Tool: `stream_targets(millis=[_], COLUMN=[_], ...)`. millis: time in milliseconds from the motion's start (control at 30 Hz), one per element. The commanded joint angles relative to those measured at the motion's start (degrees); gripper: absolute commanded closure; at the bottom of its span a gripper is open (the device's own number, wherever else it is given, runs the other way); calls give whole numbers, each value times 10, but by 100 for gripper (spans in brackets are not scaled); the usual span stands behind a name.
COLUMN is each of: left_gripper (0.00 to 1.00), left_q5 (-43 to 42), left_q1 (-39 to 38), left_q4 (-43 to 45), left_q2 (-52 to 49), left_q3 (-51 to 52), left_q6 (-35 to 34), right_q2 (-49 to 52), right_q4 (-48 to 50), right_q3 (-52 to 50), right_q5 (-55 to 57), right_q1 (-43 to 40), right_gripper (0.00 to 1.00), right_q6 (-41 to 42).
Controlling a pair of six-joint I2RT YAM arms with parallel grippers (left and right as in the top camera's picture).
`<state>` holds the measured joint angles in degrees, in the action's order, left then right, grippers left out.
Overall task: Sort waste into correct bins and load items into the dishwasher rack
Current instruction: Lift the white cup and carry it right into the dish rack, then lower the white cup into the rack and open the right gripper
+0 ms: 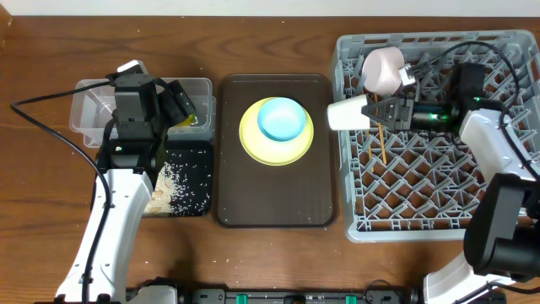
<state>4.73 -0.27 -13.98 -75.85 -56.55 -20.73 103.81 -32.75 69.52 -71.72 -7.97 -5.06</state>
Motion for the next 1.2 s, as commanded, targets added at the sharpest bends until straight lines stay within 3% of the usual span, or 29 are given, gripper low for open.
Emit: stream_targets(millis=[0, 433, 633, 1033, 1167], left_gripper=[5, 5, 5, 5, 5], left_q5=[7, 7, 7, 7, 7], left_q1=[1, 1, 1, 1, 1], left_q4=[-1, -1, -1, -1, -1], left_q2=[2, 2, 2, 2, 2], left_q3=[-10, -10, -10, -10, -10], left_q6=[6, 6, 6, 6, 6], right_q2=[6, 6, 6, 6, 6], right_q4=[30, 27, -3, -53, -76], right_q3=[-15, -23, -23, -23, -23], right_q5=[4, 90, 145, 150, 205], right_q1=[4, 3, -8, -14, -15], right_gripper=[99, 99, 99, 99, 98], right_q6=[51, 52, 36, -3, -6])
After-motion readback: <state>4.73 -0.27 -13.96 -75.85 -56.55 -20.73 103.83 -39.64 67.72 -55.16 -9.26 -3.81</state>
